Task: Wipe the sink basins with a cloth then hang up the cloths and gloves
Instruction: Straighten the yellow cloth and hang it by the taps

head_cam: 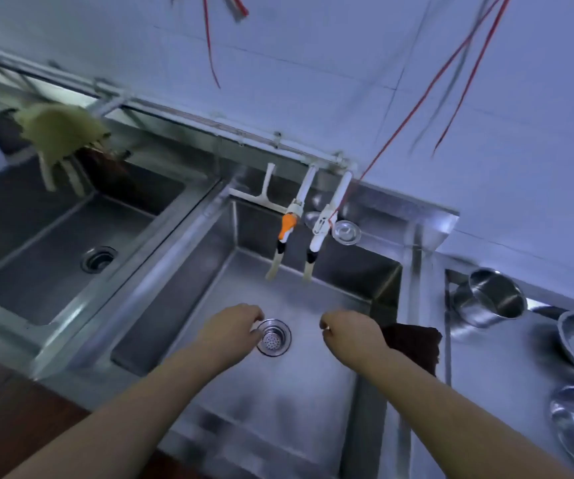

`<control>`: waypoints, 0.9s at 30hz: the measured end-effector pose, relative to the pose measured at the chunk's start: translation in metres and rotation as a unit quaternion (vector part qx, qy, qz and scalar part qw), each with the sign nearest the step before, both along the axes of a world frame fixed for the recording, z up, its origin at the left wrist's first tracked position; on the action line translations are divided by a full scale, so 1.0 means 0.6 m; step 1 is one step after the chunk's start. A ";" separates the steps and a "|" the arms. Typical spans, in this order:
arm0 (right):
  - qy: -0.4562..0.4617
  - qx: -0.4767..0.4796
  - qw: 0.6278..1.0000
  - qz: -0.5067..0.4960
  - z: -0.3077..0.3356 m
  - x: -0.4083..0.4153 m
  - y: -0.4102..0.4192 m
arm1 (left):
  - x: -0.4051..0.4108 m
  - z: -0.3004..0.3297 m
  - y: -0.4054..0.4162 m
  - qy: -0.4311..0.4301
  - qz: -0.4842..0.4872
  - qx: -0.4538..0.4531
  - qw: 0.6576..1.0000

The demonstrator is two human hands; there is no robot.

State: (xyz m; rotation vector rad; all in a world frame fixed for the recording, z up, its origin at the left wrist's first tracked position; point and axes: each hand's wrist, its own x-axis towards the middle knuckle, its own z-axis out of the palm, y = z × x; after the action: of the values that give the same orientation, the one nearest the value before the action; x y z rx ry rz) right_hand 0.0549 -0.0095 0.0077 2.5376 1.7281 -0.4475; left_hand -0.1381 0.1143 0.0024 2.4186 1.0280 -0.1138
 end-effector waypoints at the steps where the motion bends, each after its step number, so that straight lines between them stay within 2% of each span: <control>1: -0.011 -0.005 1.000 0.012 0.006 -0.032 0.022 | -0.041 0.006 0.015 0.001 0.008 0.010 1.000; 8: 0.001 -0.015 0.995 0.097 0.031 -0.293 0.176 | -0.357 0.044 0.121 0.024 0.088 0.038 0.995; 16: 0.020 -0.003 0.981 0.191 0.056 -0.594 0.354 | -0.720 0.072 0.211 0.030 0.209 0.089 0.973; 21: 0.017 0.023 0.975 0.221 0.068 -0.697 0.439 | -0.847 0.077 0.246 0.020 0.275 0.096 0.956; 27: 0.017 0.019 0.975 0.220 0.079 -0.740 0.555 | -0.910 0.069 0.320 0.015 0.297 0.099 0.950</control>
State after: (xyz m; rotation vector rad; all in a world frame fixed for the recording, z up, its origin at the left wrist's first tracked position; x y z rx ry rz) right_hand -0.3889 0.3237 0.0550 2.0810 2.2444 -0.4314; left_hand -0.6840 0.3063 0.0437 2.1650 1.8035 0.1708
